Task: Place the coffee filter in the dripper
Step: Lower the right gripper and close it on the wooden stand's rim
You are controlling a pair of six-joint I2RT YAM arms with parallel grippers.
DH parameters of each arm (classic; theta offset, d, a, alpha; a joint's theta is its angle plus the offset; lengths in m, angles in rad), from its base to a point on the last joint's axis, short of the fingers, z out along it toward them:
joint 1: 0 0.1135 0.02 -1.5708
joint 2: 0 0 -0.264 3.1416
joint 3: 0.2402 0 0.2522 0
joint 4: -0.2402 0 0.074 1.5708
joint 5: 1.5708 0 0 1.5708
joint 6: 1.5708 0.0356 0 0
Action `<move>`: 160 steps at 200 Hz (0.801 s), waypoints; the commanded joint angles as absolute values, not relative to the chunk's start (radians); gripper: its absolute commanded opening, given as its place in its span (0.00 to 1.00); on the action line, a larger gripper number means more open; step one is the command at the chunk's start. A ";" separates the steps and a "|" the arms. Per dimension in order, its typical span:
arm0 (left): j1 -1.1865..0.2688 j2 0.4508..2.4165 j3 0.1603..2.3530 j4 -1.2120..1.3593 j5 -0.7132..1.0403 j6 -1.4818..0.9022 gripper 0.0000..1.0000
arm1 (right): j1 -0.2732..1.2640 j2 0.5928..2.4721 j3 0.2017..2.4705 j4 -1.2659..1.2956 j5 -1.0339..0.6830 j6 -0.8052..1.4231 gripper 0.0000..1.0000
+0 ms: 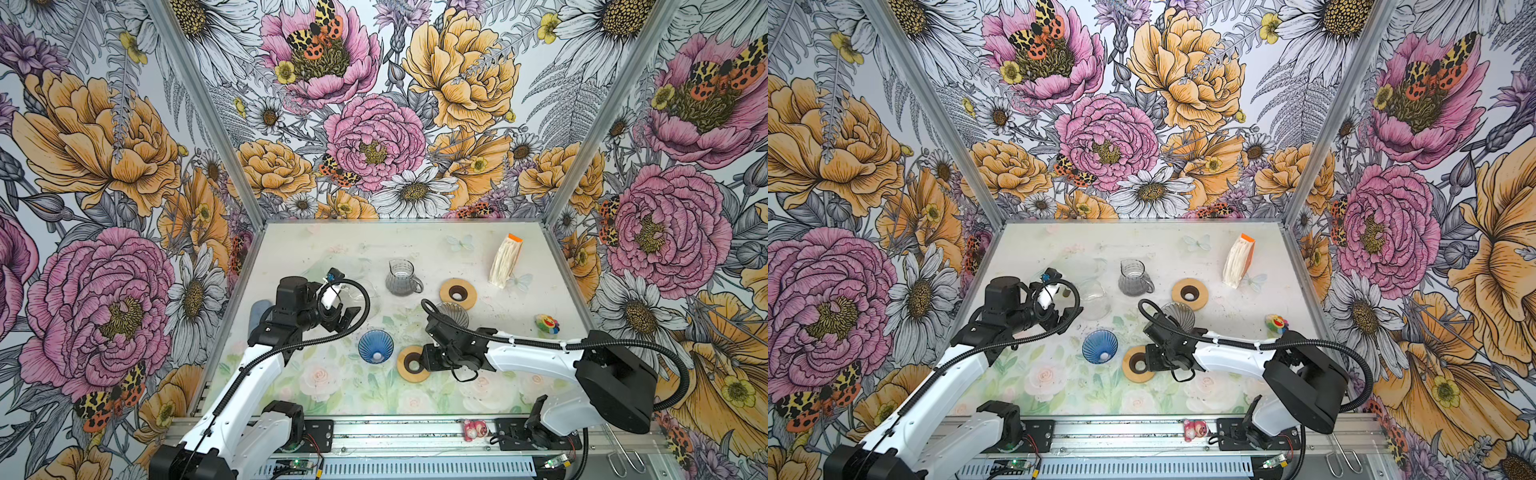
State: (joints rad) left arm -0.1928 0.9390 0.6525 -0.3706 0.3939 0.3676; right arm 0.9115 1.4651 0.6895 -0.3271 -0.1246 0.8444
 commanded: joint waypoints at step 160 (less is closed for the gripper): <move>-0.190 0.930 0.700 -0.325 0.436 0.287 0.99 | 0.917 1.351 0.713 -0.351 -0.039 0.744 0.15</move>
State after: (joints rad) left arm -0.1925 0.9386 0.6765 -0.3473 0.4171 0.2955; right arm 0.9134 1.3819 0.6910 -0.3588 -0.0525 0.7647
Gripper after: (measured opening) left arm 0.987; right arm 0.328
